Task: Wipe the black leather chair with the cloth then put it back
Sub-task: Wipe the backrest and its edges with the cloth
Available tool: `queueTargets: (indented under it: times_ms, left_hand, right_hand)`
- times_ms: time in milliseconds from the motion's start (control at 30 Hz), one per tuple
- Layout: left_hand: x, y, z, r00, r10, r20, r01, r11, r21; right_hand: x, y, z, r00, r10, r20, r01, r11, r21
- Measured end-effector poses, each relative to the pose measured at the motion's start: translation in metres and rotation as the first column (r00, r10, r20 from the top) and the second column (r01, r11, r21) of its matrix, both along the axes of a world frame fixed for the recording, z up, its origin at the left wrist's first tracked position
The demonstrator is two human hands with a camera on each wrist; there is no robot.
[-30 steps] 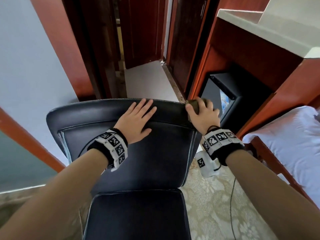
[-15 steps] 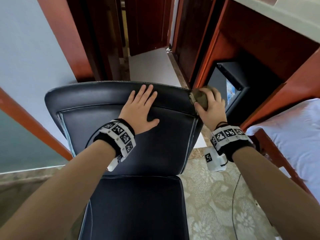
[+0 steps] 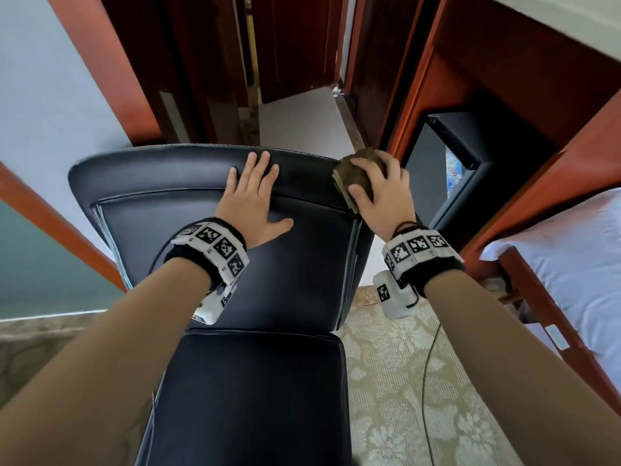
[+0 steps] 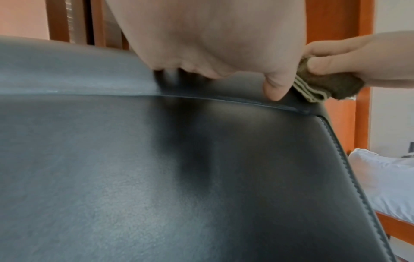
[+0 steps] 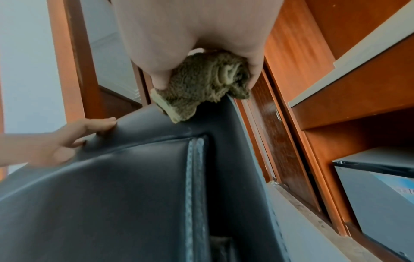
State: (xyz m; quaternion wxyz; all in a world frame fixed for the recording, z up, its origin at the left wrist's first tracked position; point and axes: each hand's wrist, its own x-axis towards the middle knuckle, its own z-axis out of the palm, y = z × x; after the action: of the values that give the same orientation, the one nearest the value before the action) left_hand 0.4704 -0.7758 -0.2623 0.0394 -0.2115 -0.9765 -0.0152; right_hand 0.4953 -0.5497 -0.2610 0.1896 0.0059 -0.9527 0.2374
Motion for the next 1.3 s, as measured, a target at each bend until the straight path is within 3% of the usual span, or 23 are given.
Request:
queueTargets:
  times_ms: [100, 200, 367, 467, 700, 833, 967, 1300]
  left_hand:
    - [0.000, 0.003, 0.001, 1.000, 0.019, 0.017, -0.019, 1.000, -0.002]
    - [-0.003, 0.003, 0.002, 0.998, 0.044, 0.049, -0.042, 0.998, -0.040]
    - [-0.003, 0.002, 0.005, 0.994, 0.088, 0.072, -0.084, 0.995, -0.054]
    - [-0.001, 0.004, 0.005, 0.993, 0.098, 0.071, -0.094, 0.994, -0.055]
    - [0.000, 0.006, 0.007, 0.989, 0.111, 0.096, -0.108, 0.993, -0.036]
    - [0.000, 0.009, 0.006, 0.986, 0.133, 0.097, -0.131, 0.991, -0.024]
    - [0.000, 0.008, 0.006, 0.986, 0.142, 0.092, -0.140, 0.990, -0.032]
    - [0.002, 0.013, 0.005, 0.978, 0.187, 0.096, -0.184, 0.982, -0.036]
  right_hand:
    - [0.006, 0.002, -0.005, 0.999, 0.005, -0.052, -0.007, 1.000, -0.022]
    - [0.000, -0.005, 0.007, 1.000, -0.017, 0.017, 0.016, 0.999, 0.031]
    - [-0.022, -0.021, 0.029, 0.989, 0.083, 0.126, -0.101, 0.984, 0.148]
    - [-0.021, -0.011, 0.025, 0.985, 0.118, 0.123, -0.133, 0.984, 0.118]
    - [-0.006, 0.017, 0.005, 0.989, 0.120, 0.082, -0.110, 0.987, -0.117]
    - [-0.014, 0.004, 0.020, 0.985, 0.077, 0.152, -0.066, 0.995, -0.075]
    - [-0.029, -0.016, 0.031, 0.977, 0.113, 0.179, -0.125, 0.991, 0.058]
    - [-0.012, 0.010, 0.012, 0.983, 0.177, 0.053, -0.174, 0.984, -0.048]
